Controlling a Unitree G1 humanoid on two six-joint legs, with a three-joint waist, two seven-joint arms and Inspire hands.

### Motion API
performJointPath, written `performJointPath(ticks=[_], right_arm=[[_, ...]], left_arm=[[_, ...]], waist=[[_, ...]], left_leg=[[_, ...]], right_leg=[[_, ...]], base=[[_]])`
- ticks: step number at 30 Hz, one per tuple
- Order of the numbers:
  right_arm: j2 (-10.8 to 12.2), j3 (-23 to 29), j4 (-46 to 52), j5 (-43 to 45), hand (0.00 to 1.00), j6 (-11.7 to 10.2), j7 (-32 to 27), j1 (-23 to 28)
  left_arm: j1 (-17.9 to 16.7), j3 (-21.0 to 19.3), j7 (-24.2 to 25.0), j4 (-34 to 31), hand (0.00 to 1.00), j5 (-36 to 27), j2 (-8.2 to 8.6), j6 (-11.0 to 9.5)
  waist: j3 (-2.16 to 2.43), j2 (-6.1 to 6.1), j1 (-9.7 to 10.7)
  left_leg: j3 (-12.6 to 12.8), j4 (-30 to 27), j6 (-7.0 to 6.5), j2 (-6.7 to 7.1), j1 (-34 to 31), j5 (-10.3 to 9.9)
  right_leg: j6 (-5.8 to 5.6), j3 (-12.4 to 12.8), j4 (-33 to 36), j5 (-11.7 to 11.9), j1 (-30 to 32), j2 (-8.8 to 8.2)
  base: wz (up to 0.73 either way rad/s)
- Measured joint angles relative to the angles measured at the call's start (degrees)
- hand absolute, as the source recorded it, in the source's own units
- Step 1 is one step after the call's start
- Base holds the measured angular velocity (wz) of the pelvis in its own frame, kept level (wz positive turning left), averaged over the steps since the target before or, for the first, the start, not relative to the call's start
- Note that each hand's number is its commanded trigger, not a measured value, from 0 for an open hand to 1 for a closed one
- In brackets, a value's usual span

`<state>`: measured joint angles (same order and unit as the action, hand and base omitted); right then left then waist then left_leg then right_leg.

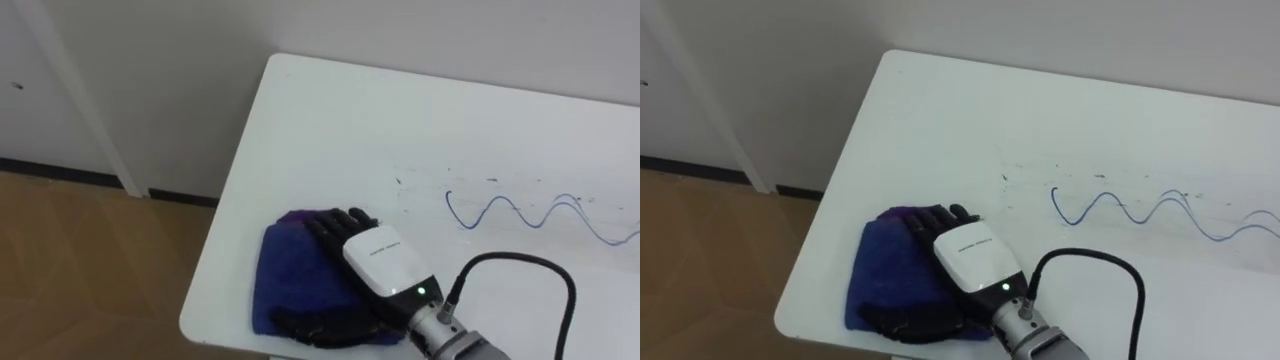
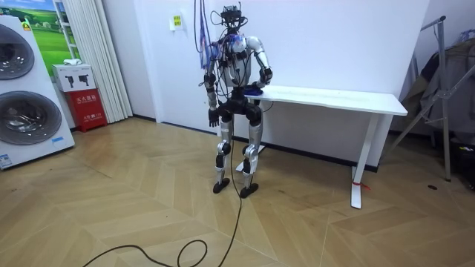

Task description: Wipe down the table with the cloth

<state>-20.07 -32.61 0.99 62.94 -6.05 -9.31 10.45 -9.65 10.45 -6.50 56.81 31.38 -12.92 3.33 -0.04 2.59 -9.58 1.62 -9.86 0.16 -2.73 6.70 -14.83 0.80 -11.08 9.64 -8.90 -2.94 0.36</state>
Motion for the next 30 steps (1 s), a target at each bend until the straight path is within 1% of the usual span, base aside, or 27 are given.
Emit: performJointPath(ticks=[1,5,8,10,12,14,15,17,18,21,26,30], right_arm=[[0.0,0.0,-0.2,0.3,1.00,-0.2,0.0,0.1],[-0.1,-0.2,-1.6,-0.3,1.00,0.1,0.0,0.7],[0.4,0.1,-2.4,-1.7,1.00,0.0,-1.5,-0.2],[0.8,0.9,-4.9,-2.1,1.00,-0.2,-3.6,-1.1],[1.2,1.5,-7.0,-2.5,1.00,-0.2,-6.0,-1.7],[1.8,2.1,-8.4,-3.2,1.00,-0.2,-7.8,-1.6],[1.9,2.4,-8.8,-4.0,1.00,-0.2,-8.6,-1.3],[1.9,2.5,-9.0,-4.9,1.00,-0.2,-9.2,-1.1],[2.0,2.5,-8.9,-4.9,1.00,-0.2,-9.4,-1.0],[2.3,2.7,-8.7,-5.0,1.00,-0.2,-9.4,-0.8],[2.3,2.7,-8.3,-5.2,1.00,-0.3,-9.3,-0.5],[2.3,2.7,-7.8,-5.7,1.00,-0.4,-7.8,-0.8]], left_arm=[[0.0,0.0,0.2,0.0,0.00,0.1,0.00,0.0],[-0.3,0.1,0.8,0.0,0.00,0.1,-0.06,0.3],[-1.4,-0.2,0.8,-0.7,0.00,0.2,-0.06,0.5],[-2.1,-0.9,0.8,-2.7,0.00,0.2,0.17,0.5],[-2.3,-0.8,0.4,-2.8,0.00,0.2,0.27,0.5],[-2.4,-0.8,0.4,-2.8,0.00,0.3,0.35,1.1],[-2.6,-0.8,0.4,-2.8,0.00,0.3,0.49,1.7],[-2.8,-0.9,0.4,-2.8,0.00,0.3,0.56,2.2],[-2.8,-0.9,0.5,-2.9,0.00,0.3,0.59,2.6],[-2.8,-1.4,0.5,-3.0,0.00,0.3,0.59,2.6],[-2.7,-1.4,1.0,-5.9,0.00,0.3,0.56,2.6],[-2.3,-1.5,1.0,-6.2,0.00,0.3,0.56,2.5]], waist=[[0.00,0.00,0.0],[0.02,0.01,-0.1],[0.11,-0.07,0.5],[0.21,-0.06,1.1],[0.25,-0.08,1.3],[0.25,-0.11,1.4],[0.27,-0.14,1.4],[0.27,-0.14,1.4],[0.27,-0.14,1.4],[0.27,-0.15,1.4],[0.30,-0.09,1.6],[0.34,0.02,2.1]], left_leg=[[0.0,0.0,-0.05,0.05,0.0,0.0],[-0.2,0.0,-0.17,0.21,0.0,0.1],[-0.4,0.1,-0.17,0.23,1.0,0.1],[-0.8,0.1,-0.19,0.36,1.8,0.1],[-1.0,0.0,-0.25,0.53,2.2,0.1],[-1.0,-0.1,-0.30,0.68,2.4,0.2],[-1.0,0.0,-0.38,0.78,2.5,0.2],[-1.0,0.3,-0.47,0.91,2.5,0.3],[-1.0,0.4,-0.51,0.98,2.5,0.3],[-1.0,0.4,-0.58,1.08,2.5,0.3],[-1.2,0.3,-0.61,1.10,2.5,0.4],[-1.2,0.2,-0.65,1.11,2.5,0.4]], right_leg=[[0.00,-0.1,0.0,0.0,0.0,-0.10],[-0.04,-0.3,0.0,0.0,-0.1,-0.29],[-0.10,-0.5,-0.2,0.0,-1.2,-0.32],[-0.29,-1.3,-0.9,0.0,-2.8,-0.48],[-0.49,-1.8,-1.1,-0.1,-3.6,-0.67],[-0.65,-2.0,-1.1,-0.2,-4.0,-0.83],[-0.73,-2.1,-1.1,-0.2,-4.1,-0.92],[-0.79,-2.1,-1.1,-0.2,-4.1,-1.03],[-0.83,-2.2,-1.1,-0.2,-4.2,-1.08],[-0.93,-2.4,-1.0,-0.2,-4.2,-1.21],[-0.97,-2.5,-1.0,-0.2,-4.2,-1.21],[-0.97,-2.0,-1.0,-0.2,-4.1,-1.21]], base=[[0.00],[0.03],[0.03],[0.19],[0.20],[0.12],[0.05],[0.05],[0.05],[0.01],[0.00],[0.00]])
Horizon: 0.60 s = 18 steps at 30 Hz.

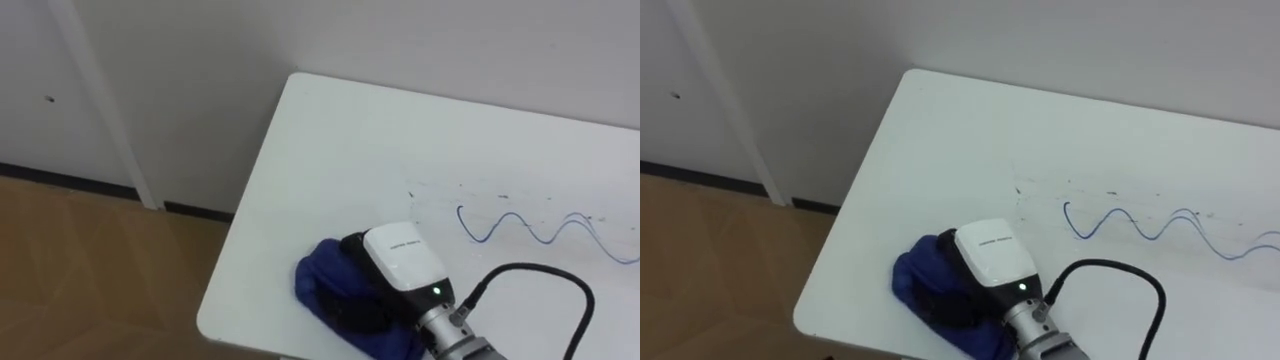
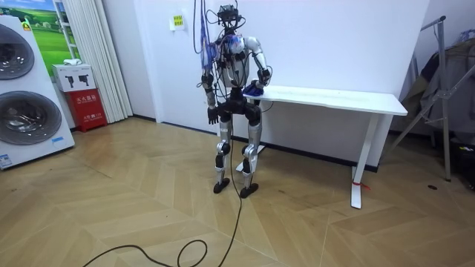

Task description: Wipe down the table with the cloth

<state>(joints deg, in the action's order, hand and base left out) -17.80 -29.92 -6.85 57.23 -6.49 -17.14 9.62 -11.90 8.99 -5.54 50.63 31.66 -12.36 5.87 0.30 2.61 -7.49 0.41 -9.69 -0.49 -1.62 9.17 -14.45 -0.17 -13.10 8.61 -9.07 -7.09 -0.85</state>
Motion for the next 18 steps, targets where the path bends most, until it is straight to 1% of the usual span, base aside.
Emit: performJointPath(ticks=[3,6,8,9,10,11,12,13,14,15,16,17,18], right_arm=[[0.0,0.7,0.0,-2.5,1.00,0.0,2.1,-0.6],[0.0,1.3,-0.4,-4.5,1.00,0.2,3.6,-1.0],[0.2,1.3,-1.4,-7.6,1.00,0.3,4.8,-2.0],[0.2,1.3,-1.4,-9.1,1.00,0.7,6.2,-2.6],[0.6,1.3,-1.6,-10.7,1.00,1.6,8.0,-4.0],[0.9,1.3,-2.0,-11.5,1.00,2.1,8.9,-5.0],[1.5,1.3,-3.0,-13.0,1.00,3.3,10.8,-7.4],[2.1,1.5,-4.9,-13.2,1.00,4.8,12.4,-10.8],[2.3,2.0,-6.5,-13.2,1.00,5.1,12.7,-12.6],[2.3,2.8,-9.7,-14.2,1.00,6.2,13.3,-16.5],[2.4,4.7,-14.1,-15.3,1.00,6.9,13.7,-20.7],[2.4,5.9,-16.4,-15.4,1.00,7.3,13.7,-22.8],[2.4,9.4,-21.0,-16.0,1.00,7.6,13.5,-26.4]], left_arm=[[-0.2,-0.2,0.0,0.1,0.00,0.0,0.05,0.0],[-0.2,-0.2,-0.2,0.5,0.00,-0.1,0.12,0.1],[-0.1,-0.2,-0.6,1.5,0.00,-0.7,0.33,0.2],[-0.1,-0.4,-0.7,2.0,0.00,-0.7,0.70,0.4],[-0.2,-1.0,-0.7,2.3,0.00,-0.7,1.33,0.6],[-0.1,-1.2,-0.7,2.4,0.00,-0.7,1.61,0.8],[-0.1,-1.7,-0.7,2.4,0.00,-0.7,2.16,1.1],[0.1,-3.0,-0.5,2.4,0.00,-0.5,2.88,1.4],[0.3,-3.6,-0.5,2.4,0.00,-0.5,3.11,1.5],[0.5,-4.8,-0.4,1.6,0.00,-0.5,3.43,2.1],[0.5,-5.7,-0.4,0.4,0.00,-0.6,3.42,2.7],[0.5,-6.2,-0.4,0.0,0.00,-0.9,3.41,2.8],[0.9,-7.0,-0.4,-0.1,0.00,-2.4,3.30,2.8]], waist=[[-0.09,0.21,0.0],[-0.16,0.37,-0.6],[-0.19,0.39,-0.7],[-0.20,0.38,-0.8],[-0.31,0.41,-0.9],[-0.42,0.42,-1.0],[-0.48,0.49,-1.1],[-0.52,0.57,-1.2],[-0.57,0.64,-1.1],[-0.65,0.99,-1.2],[-0.62,1.43,-1.2],[-0.63,1.67,-1.1],[-0.75,1.83,-0.9]], left_leg=[[0.0,0.0,-0.05,0.05,0.0,0.0],[0.0,0.0,-0.11,0.10,0.2,0.1],[0.0,0.0,-0.11,0.09,0.4,0.1],[0.1,0.0,-0.11,0.09,0.5,0.1],[0.3,0.0,-0.11,0.06,0.5,0.1],[0.4,0.1,-0.12,0.04,0.5,0.1],[0.7,0.2,-0.11,-0.04,0.4,0.1],[0.9,0.3,-0.11,-0.07,0.4,0.1],[0.8,0.3,-0.10,-0.06,0.3,0.1],[0.9,0.3,-0.09,-0.04,0.1,0.2],[0.9,0.3,-0.10,-0.02,0.0,0.2],[0.9,0.3,-0.10,0.01,-0.1,0.3],[0.6,0.1,-0.15,0.10,-0.2,0.5]], right_leg=[[-0.02,0.2,0.0,0.0,0.1,-0.05],[-0.06,0.3,0.1,0.0,0.0,-0.08],[-0.06,0.3,0.1,0.0,-0.2,-0.10],[-0.08,0.4,0.2,0.1,-0.3,-0.08],[-0.08,0.6,0.3,0.1,-0.2,-0.07],[-0.06,0.6,0.4,0.1,-0.1,-0.05],[-0.02,0.9,0.7,0.1,0.2,0.03],[0.00,1.3,1.1,0.1,0.6,0.10],[0.05,1.4,1.1,0.1,0.7,0.11],[0.09,1.5,1.1,0.2,0.8,0.10],[0.11,1.4,1.2,0.2,1.1,0.04],[0.09,1.3,1.2,0.2,1.1,0.00],[0.05,0.9,1.1,0.2,1.1,-0.13]], base=[[0.00],[-0.01],[0.00],[0.00],[-0.04],[-0.09],[-0.13],[-0.13],[-0.07],[0.00],[0.00],[0.09],[0.19]])
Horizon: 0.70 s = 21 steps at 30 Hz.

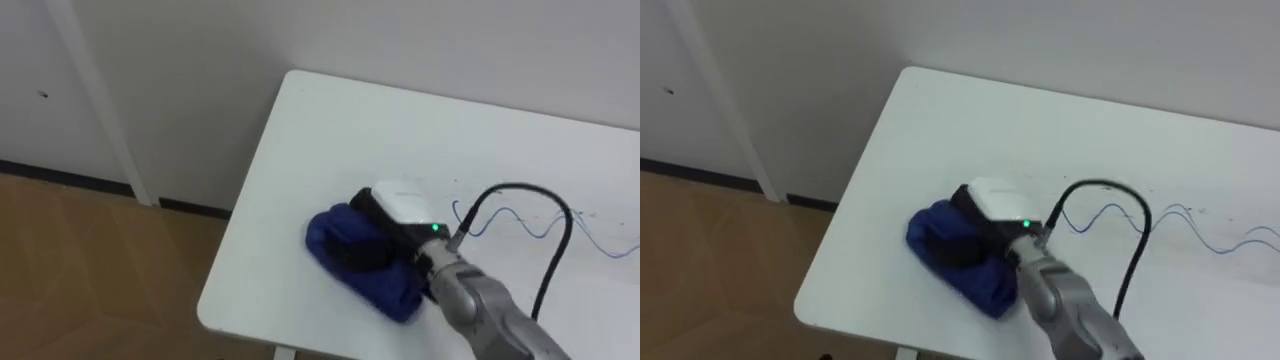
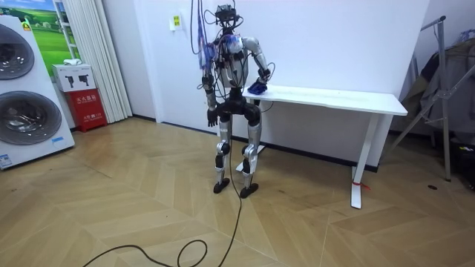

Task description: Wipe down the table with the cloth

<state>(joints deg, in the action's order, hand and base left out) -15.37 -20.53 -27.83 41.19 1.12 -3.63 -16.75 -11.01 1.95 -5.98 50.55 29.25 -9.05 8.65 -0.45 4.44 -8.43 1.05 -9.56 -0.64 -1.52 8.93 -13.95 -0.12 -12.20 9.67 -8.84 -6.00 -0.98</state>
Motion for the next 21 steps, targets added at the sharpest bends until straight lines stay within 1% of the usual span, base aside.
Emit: performJointPath(ticks=[1,2,3,4,5,6,7,8,9,10,12,13,14,15,16,17,18,19,20,21], right_arm=[[-0.3,4.1,-3.8,-1.3,1.00,0.6,-0.5,-2.3],[-0.7,5.9,-5.1,-2.1,1.00,1.2,-1.0,-2.9],[-1.7,8.7,-8.0,-2.9,1.00,1.6,-2.2,-3.9],[-3.0,10.8,-12.0,-4.0,1.00,1.4,-3.8,-4.6],[-3.6,11.6,-13.8,-4.9,1.00,1.5,-4.4,-4.6],[-4.0,14.4,-17.2,-5.7,1.00,1.8,-5.5,-4.3],[-4.6,16.4,-19.3,-5.8,1.00,2.2,-6.4,-3.5],[-5.2,16.7,-20.1,-6.0,1.00,2.2,-6.9,-2.9],[-5.7,18.6,-21.2,-7.1,1.00,1.2,-7.8,-1.2],[-5.7,20.7,-21.1,-7.4,1.00,-0.6,-9.1,0.2],[-5.8,22.3,-21.3,-7.6,1.00,-2.0,-10.4,1.8],[-5.8,23.3,-21.3,-7.6,1.00,-3.0,-11.2,3.4],[-5.8,24.0,-21.3,-7.5,1.00,-3.4,-11.5,4.1],[-5.9,25.8,-21.7,-7.6,1.00,-4.2,-12.3,5.9],[-5.9,26.8,-23.6,-8.3,1.00,-5.5,-13.9,7.4],[-5.9,26.9,-24.1,-8.9,1.00,-5.8,-14.6,8.1],[-5.7,27.1,-25.0,-9.6,1.00,-7.0,-15.9,9.7],[-5.6,27.2,-25.8,-9.6,1.00,-8.5,-16.7,10.0],[-5.9,27.2,-26.2,-9.7,1.00,-8.8,-17.2,10.0],[-7.2,28.3,-28.4,-9.9,1.00,-8.7,-18.4,11.3]], left_arm=[[0.5,-1.4,0.0,-0.1,0.00,-0.9,-0.03,0.1],[0.6,-2.0,0.0,-0.2,0.00,-1.3,-0.11,0.1],[0.6,-2.2,-0.1,-0.3,0.00,-2.4,-0.75,0.2],[0.6,-2.2,-0.1,-0.1,0.00,-4.4,-1.41,0.2],[0.6,-2.3,-0.1,-0.1,0.00,-5.7,-1.66,0.2],[0.6,-2.9,-0.1,-0.1,0.00,-7.5,-1.93,0.3],[0.7,-3.7,-0.1,0.0,0.00,-8.7,-1.94,0.3],[1.0,-4.0,-0.1,0.2,0.00,-9.3,-1.94,0.3],[1.1,-4.2,-0.1,0.3,0.00,-9.7,-2.09,0.3],[1.1,-4.5,-0.1,0.3,0.00,-9.6,-2.37,0.1],[1.2,-6.1,-0.2,0.4,0.00,-9.6,-2.91,-0.2],[1.1,-6.8,-0.2,0.3,0.00,-9.6,-3.45,-0.5],[1.1,-7.2,-0.2,0.3,0.00,-9.5,-3.66,-0.5],[1.2,-7.9,-0.2,0.2,0.00,-9.6,-3.88,-0.6],[1.0,-8.1,-0.2,0.3,0.00,-10.1,-4.42,-1.1],[0.8,-8.3,-0.3,0.3,0.00,-10.5,-4.68,-1.3],[0.5,-9.3,-0.9,0.3,0.00,-11.1,-5.54,-1.6],[0.8,-11.8,-1.2,0.5,0.00,-10.9,-6.41,-1.7],[1.1,-12.9,-1.2,1.1,0.00,-10.9,-6.86,-2.1],[1.8,-13.4,-1.3,5.0,0.00,-11.0,-6.32,-2.8]], waist=[[0.04,0.53,0.2],[0.04,0.69,0.1],[0.08,1.07,0.4],[0.05,1.10,1.1],[0.14,1.21,1.4],[0.15,1.23,2.0],[0.06,1.08,2.5],[0.10,1.14,2.7],[0.06,0.60,3.8],[0.14,0.01,4.6],[0.38,-0.41,5.2],[0.47,-0.43,6.0],[0.51,-0.44,6.7],[0.73,-0.75,7.6],[0.54,-1.27,8.0],[0.37,-1.61,8.1],[0.62,-1.76,8.2],[0.59,-0.69,8.4],[0.38,0.55,8.6],[1.45,-0.76,10.4]], left_leg=[[-0.5,-0.2,-0.05,0.07,-0.4,0.1],[-0.6,-0.2,-0.05,0.09,-0.5,0.1],[-0.9,-0.2,-0.06,0.11,-0.8,0.1],[-1.4,-0.2,-0.06,0.17,-0.9,0.1],[-1.6,-0.2,-0.06,0.20,-0.8,0.1],[-1.7,-0.2,-0.05,0.23,-0.8,0.1],[-1.8,-0.1,-0.05,0.23,-0.9,0.1],[-2.0,-0.1,-0.06,0.24,-0.9,0.1],[-2.3,0.1,-0.05,0.24,-0.9,0.1],[-2.4,0.2,-0.04,0.17,-0.5,0.1],[-2.6,0.2,-0.02,0.14,0.4,0.1],[-2.5,-0.1,0.01,0.12,0.9,0.2],[-2.2,-0.1,0.03,0.09,1.3,0.2],[-1.8,0.3,0.05,-0.20,2.1,0.2],[-2.4,0.4,0.07,-0.91,3.3,0.2],[-3.2,0.4,0.04,-1.39,4.0,0.3],[-6.1,0.4,0.07,-2.59,4.9,0.2],[-5.9,-0.7,0.52,-2.73,4.5,-0.1],[-4.6,-1.9,1.68,-2.02,3.9,-0.6],[-4.0,-2.5,3.88,-3.12,3.9,-1.8]], right_leg=[[-0.02,-0.6,0.0,0.0,0.1,-0.14],[-0.02,-0.6,-0.1,0.0,0.2,-0.16],[-0.03,-0.7,-0.2,0.0,0.3,-0.14],[-0.03,-1.2,-0.5,0.0,0.1,-0.21],[-0.03,-1.4,-0.8,0.0,-0.1,-0.23],[-0.03,-1.9,-1.1,0.0,-0.2,-0.27],[-0.03,-1.9,-1.1,0.0,-0.1,-0.30],[-0.03,-1.9,-1.0,0.0,0.0,-0.32],[-0.03,-1.9,-1.0,0.0,0.0,-0.34],[-0.03,-1.6,-0.7,0.0,0.0,-0.23],[-0.03,-0.3,-0.7,0.0,-0.5,-0.04],[-0.03,0.1,-0.8,0.0,-1.2,-0.02],[-0.03,0.3,-0.8,0.0,-1.4,-0.01],[-0.03,0.8,-0.3,0.0,-1.5,0.23],[-0.02,0.4,1.9,-0.1,-1.2,0.53],[0.16,0.1,3.0,-0.5,-0.8,0.79],[1.56,1.3,1.0,-2.0,0.3,3.46],[4.22,1.4,-5.4,3.1,3.2,5.27],[5.09,-0.6,-5.8,7.4,4.7,4.66],[4.89,-2.1,-3.0,7.2,4.2,4.42]], base=[[0.21],[0.17],[0.17],[0.19],[0.22],[0.09],[0.04],[0.00],[0.00],[-0.08],[-0.22],[-0.08],[0.11],[0.05],[-0.09],[-0.40],[-0.65],[-0.71],[-0.23],[0.44]])
